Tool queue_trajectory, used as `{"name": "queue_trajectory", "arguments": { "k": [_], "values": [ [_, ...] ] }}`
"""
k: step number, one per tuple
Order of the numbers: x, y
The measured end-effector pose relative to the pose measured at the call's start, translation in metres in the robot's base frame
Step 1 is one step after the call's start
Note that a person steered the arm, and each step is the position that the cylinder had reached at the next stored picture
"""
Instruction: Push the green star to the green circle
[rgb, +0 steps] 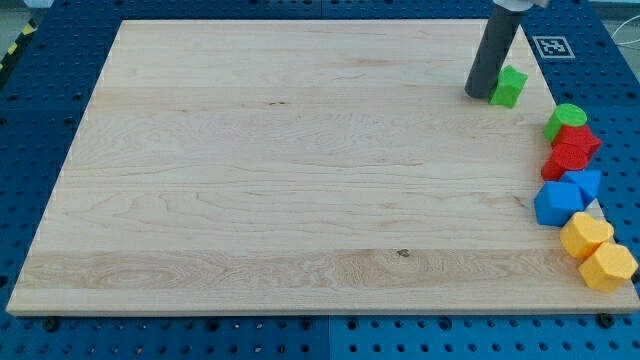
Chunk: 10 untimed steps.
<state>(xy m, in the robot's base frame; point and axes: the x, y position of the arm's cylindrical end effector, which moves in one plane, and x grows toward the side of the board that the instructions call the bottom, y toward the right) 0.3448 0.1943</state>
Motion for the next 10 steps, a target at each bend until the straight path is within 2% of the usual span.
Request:
{"name": "queue_trajectory", "arguments": {
  "k": [2, 3, 5, 6, 8, 10],
  "values": [
    [-0.026, -0.014],
    [-0.041, -0.003],
    [-0.042, 0.056],
    [-0.038, 0.060],
    [-0.038, 0.003],
    [-0.038, 0.014]
  ]
}}
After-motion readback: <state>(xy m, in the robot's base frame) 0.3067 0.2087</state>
